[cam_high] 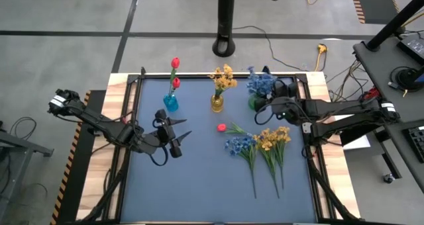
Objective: Sort flowers into vase by color
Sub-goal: Put the top blue flowers into the green vase, then put the blue flowers into the green vase
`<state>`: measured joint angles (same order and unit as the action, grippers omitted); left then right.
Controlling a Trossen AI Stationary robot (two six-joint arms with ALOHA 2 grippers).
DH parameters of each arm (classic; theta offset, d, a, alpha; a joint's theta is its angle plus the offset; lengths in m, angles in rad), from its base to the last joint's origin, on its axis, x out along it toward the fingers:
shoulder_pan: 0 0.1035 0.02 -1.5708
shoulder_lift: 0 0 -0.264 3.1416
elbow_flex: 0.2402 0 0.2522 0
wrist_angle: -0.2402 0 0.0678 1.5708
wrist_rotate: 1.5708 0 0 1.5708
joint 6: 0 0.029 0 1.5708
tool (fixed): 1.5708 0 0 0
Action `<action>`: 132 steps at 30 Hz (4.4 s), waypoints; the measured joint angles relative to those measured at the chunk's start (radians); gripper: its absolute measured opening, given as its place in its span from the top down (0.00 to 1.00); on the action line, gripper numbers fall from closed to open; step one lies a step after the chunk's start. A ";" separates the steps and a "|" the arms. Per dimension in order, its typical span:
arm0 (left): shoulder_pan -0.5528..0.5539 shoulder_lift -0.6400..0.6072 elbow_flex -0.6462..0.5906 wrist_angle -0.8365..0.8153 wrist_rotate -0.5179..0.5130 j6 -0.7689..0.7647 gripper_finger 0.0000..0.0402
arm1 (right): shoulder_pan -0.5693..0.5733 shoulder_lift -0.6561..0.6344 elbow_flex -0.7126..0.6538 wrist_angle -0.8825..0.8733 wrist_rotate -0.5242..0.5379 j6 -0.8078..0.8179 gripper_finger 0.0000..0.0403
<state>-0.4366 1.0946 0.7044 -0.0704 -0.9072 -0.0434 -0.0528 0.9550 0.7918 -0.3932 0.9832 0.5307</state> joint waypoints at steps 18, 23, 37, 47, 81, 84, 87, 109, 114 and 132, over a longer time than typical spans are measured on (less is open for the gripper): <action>0.000 0.000 0.000 0.001 0.001 -0.011 0.48 | 0.000 0.002 0.130 -0.312 -0.231 0.137 0.19; 0.000 0.000 0.000 0.001 0.001 -0.011 0.48 | 0.000 0.002 0.212 -0.507 -0.263 0.234 0.19; 0.000 0.000 0.000 0.001 0.001 -0.011 0.48 | 0.001 0.002 0.345 -0.654 -0.341 0.268 0.19; 0.000 0.000 0.000 0.003 0.038 -0.011 0.48 | 0.005 0.002 0.431 -0.682 -0.382 0.271 0.19; -0.207 0.278 0.317 -0.490 0.426 -0.393 0.48 | 0.508 0.306 0.601 -0.750 -0.625 0.556 0.19; -0.230 0.277 0.332 -0.497 0.427 -0.388 0.48 | 0.523 0.378 0.589 -0.824 -0.629 0.626 0.19; -0.251 0.277 0.343 -0.501 0.426 -0.388 0.48 | 0.527 0.451 0.577 -0.843 -0.652 0.679 0.19; -0.276 0.193 0.343 -0.648 0.344 -0.385 0.48 | 0.523 0.859 0.573 -0.695 -0.759 0.711 0.19; -0.277 0.181 0.342 -0.694 0.242 -0.385 0.48 | 0.520 0.907 0.573 -0.655 -0.763 0.711 0.19; -0.277 0.181 0.261 -0.720 0.146 -0.526 0.48 | 0.515 0.922 0.471 -0.546 -0.799 0.752 0.25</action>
<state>-0.7136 1.2755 0.9652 -0.7904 -0.7609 -0.5691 0.4618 1.8774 1.2631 -0.9396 0.1841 1.2823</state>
